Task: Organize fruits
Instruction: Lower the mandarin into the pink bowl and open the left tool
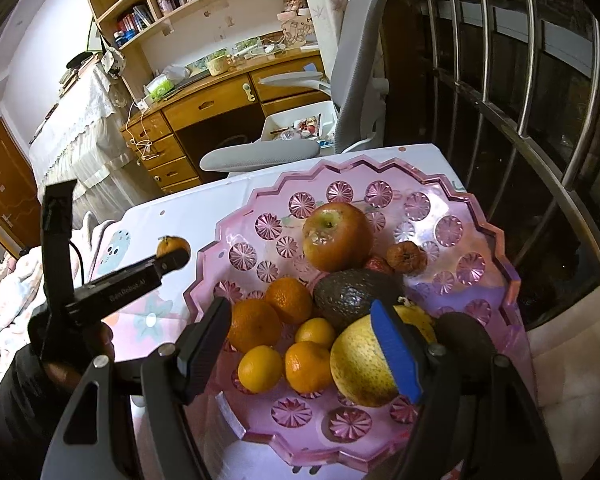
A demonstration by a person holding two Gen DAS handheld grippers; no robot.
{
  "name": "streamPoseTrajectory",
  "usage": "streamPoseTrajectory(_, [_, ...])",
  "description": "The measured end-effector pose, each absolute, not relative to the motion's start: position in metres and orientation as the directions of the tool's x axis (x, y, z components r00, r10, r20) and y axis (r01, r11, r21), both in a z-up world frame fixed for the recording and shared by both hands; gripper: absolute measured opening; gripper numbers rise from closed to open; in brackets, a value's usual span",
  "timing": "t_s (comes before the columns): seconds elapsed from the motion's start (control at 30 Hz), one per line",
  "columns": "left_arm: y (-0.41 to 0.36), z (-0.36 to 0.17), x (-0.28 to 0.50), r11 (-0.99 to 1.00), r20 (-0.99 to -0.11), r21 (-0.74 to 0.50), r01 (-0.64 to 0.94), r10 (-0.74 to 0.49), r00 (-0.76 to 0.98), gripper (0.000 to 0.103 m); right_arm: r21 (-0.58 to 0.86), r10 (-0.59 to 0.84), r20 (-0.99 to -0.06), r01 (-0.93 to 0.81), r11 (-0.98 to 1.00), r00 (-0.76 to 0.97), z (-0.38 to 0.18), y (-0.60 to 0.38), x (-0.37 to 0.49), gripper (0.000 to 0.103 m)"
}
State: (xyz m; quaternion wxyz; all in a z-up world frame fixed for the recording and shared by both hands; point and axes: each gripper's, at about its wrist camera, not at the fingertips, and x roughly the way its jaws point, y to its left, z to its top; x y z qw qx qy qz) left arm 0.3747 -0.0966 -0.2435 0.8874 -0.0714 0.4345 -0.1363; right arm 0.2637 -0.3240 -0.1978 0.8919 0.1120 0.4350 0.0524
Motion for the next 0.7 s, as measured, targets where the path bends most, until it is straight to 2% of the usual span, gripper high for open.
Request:
streamPoseTrajectory(0.17, [-0.112, -0.225, 0.361, 0.940, -0.709, -0.252, 0.229, -0.341, 0.617, 0.036, 0.256, 0.201, -0.761, 0.000, 0.967, 0.617, -0.198, -0.332, 0.255, 0.073])
streamPoseTrajectory(0.47, [-0.144, -0.214, 0.345, 0.934, -0.714, -0.238, 0.265, -0.353, 0.605, 0.037, 0.286, 0.238, -0.749, -0.023, 0.958, 0.618, -0.195, -0.345, 0.240, 0.073])
streamPoseTrajectory(0.53, [-0.150, -0.213, 0.342, 0.939, -0.722, -0.236, 0.250, -0.342, 0.602, 0.040, 0.293, 0.249, -0.747, -0.030, 0.956, 0.617, -0.194, -0.347, 0.236, 0.073])
streamPoseTrajectory(0.6, [-0.154, -0.213, 0.337, 0.943, -0.726, -0.239, 0.231, -0.332, 0.603, 0.058, 0.296, 0.256, -0.751, -0.037, 0.955, 0.608, -0.195, -0.348, 0.233, 0.075])
streamPoseTrajectory(0.7, [-0.158, -0.210, 0.326, 0.948, -0.737, -0.235, 0.212, -0.316, 0.598, 0.067, 0.284, 0.258, -0.760, -0.051, 0.957, 0.597, -0.197, -0.348, 0.228, 0.080])
